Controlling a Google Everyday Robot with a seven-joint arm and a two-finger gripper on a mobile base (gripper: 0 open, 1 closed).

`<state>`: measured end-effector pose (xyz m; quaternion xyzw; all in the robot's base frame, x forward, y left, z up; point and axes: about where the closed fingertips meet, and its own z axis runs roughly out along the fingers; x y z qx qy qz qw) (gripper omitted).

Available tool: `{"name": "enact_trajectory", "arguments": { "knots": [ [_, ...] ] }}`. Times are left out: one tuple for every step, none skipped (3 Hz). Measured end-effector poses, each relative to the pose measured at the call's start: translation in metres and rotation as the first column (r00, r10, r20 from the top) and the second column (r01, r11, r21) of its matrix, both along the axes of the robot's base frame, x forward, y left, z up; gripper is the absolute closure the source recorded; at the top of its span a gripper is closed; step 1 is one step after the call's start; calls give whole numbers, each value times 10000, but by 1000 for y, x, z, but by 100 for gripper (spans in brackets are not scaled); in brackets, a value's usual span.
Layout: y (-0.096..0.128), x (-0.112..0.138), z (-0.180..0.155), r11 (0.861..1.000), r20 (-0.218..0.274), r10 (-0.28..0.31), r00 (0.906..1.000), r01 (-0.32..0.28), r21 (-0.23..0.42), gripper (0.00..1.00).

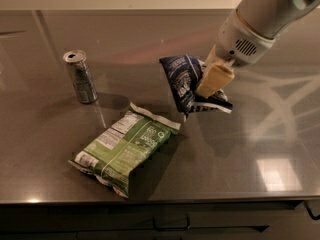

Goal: Move blue chip bag near green jalapeno chip bag

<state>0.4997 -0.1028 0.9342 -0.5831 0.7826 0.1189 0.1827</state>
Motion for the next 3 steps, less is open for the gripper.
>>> {"name": "enact_trajectory", "arguments": {
  "knots": [
    [21, -16, -3, 9983, -252, 569, 9981, -567, 112, 58],
    [22, -16, -2, 9984, -209, 559, 9982, -557, 113, 36],
    [23, -16, -2, 9983, -175, 568, 9982, -566, 116, 13]
  ]
}}
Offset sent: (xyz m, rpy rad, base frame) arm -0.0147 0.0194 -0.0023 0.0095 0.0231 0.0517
